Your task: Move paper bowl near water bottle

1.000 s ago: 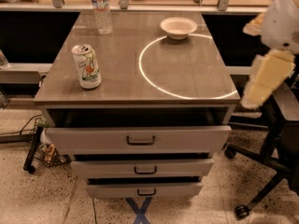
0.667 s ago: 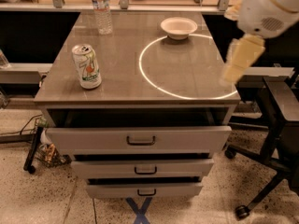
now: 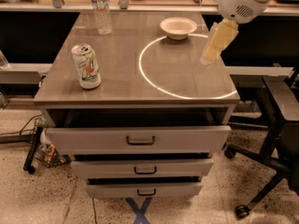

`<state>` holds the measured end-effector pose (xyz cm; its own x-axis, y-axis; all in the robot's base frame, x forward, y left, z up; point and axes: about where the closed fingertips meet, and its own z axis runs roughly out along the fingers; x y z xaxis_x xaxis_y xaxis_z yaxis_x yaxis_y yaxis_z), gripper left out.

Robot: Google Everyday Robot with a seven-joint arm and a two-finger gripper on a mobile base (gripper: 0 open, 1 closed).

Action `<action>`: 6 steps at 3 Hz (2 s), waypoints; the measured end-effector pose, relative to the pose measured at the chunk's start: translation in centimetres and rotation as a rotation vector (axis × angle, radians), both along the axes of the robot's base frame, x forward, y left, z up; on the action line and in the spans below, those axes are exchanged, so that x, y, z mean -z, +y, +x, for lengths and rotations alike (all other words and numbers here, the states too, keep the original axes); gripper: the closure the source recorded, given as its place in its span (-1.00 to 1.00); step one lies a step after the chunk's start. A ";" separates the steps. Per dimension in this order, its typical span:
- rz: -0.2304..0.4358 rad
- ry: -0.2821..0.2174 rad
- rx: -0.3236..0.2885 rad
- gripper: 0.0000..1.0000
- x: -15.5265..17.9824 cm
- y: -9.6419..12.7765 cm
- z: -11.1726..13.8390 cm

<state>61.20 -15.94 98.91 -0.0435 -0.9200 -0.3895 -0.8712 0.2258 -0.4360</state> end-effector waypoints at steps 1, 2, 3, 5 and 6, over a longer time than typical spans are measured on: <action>0.034 -0.009 0.013 -1.00 0.5 0.9 2.1; 0.094 -0.030 0.023 -1.00 1.5 2.3 6.4; 0.172 -0.074 0.051 -1.00 3.6 3.7 13.4; 0.218 -0.058 0.183 -1.00 10.0 1.5 21.8; 0.254 -0.017 0.241 -1.00 12.3 1.4 23.9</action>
Offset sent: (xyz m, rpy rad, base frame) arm 0.1368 0.0388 -0.0283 0.1924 -0.0667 -0.0438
